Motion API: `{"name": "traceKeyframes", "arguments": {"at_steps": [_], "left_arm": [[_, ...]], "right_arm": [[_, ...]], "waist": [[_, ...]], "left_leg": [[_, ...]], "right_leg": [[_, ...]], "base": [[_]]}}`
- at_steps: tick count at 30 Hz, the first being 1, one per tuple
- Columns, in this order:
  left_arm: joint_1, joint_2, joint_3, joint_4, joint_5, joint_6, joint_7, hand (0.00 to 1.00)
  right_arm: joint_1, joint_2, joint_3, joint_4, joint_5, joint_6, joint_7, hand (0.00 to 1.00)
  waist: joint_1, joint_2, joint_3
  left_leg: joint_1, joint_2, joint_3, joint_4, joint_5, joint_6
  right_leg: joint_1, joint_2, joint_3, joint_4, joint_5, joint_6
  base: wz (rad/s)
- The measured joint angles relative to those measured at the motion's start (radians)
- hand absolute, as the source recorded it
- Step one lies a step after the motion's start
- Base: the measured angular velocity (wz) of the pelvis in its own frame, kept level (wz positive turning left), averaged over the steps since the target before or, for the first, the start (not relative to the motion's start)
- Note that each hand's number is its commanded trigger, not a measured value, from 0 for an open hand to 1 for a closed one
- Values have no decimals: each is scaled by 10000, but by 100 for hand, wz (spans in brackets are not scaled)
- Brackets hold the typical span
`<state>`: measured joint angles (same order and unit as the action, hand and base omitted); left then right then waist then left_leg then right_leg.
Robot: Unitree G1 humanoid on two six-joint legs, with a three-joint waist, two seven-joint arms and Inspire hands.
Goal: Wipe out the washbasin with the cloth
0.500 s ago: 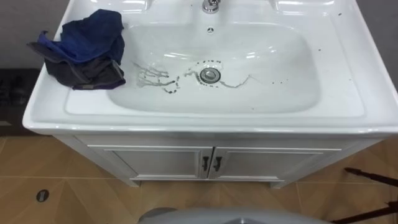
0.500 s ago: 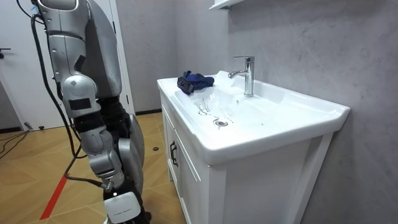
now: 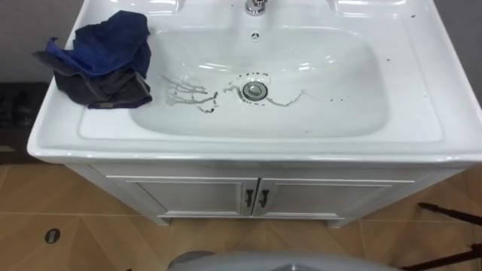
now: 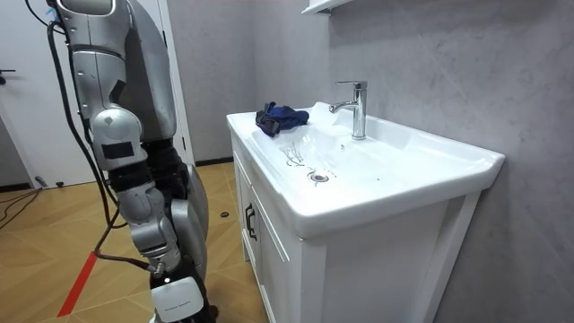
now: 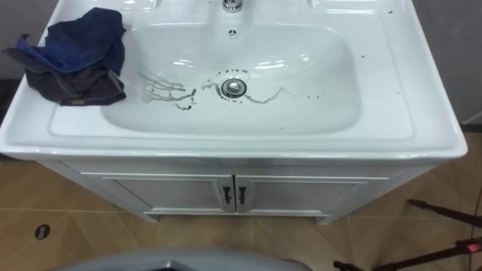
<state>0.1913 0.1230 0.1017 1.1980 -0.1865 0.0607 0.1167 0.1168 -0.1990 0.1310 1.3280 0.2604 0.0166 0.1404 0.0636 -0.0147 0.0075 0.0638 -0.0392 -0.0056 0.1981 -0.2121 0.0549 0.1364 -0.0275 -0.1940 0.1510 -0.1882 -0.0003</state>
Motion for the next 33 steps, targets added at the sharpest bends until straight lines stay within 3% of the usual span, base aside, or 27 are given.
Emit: {"name": "traceKeyframes", "arguments": {"at_steps": [3, 11, 16, 20, 24, 28, 33], "left_arm": [[20, 11, 557, 0, -199, -15, 3, 0], [273, 27, 1217, 7, -940, -30, 232, 0], [281, 73, 2614, -96, -1221, -210, 1108, 0], [264, 129, 3238, -552, -1373, -272, 2097, 0], [114, 366, 4118, -1455, -1366, -288, 3358, 0], [-70, 811, 4945, -2998, -1265, -886, 4913, 0], [-86, 1501, 5223, -4892, -988, -1407, 6445, 0]], "right_arm": [[-3, 3, -130, -47, -207, 69, 93, 0], [-43, -6, -265, -108, -588, 209, 157, 0], [53, -12, -375, -93, -635, 272, 141, 0], [54, -16, -365, -107, -1057, 284, 78, 0], [48, -58, -509, -148, -1615, 280, -29, 0], [42, -80, -1002, -156, -2342, 267, -343, 0], [201, -245, -1163, -460, -3010, 256, -334, 0]], "waist": [[9, -30, 8], [51, -135, 72], [401, -84, 42], [605, -30, 7], [713, 54, -42], [835, 239, -146], [851, 434, -176]], "left_leg": [[16, 0, -13, 4, 0, -1], [42, -34, -149, 57, -1, 3], [50, -75, -284, 78, 6, 4], [12, -117, -417, 93, 6, 4], [-46, -159, -639, 82, 11, -5], [0, -200, -800, 57, 25, -22], [-7, -217, -803, -15, 23, -17]], "right_leg": [[22, -1, -31, 0, 0, 0], [86, -20, -70, 9, -1, 1], [149, -52, -233, -37, -8, 9], [189, -67, -342, -175, -26, 36], [200, -72, -563, -217, -40, 36], [224, -66, -673, -187, -43, 39], [191, -71, -555, -170, -43, 39]], "base": [[0], [1], [6], [14], [16], [8], [-1]]}}
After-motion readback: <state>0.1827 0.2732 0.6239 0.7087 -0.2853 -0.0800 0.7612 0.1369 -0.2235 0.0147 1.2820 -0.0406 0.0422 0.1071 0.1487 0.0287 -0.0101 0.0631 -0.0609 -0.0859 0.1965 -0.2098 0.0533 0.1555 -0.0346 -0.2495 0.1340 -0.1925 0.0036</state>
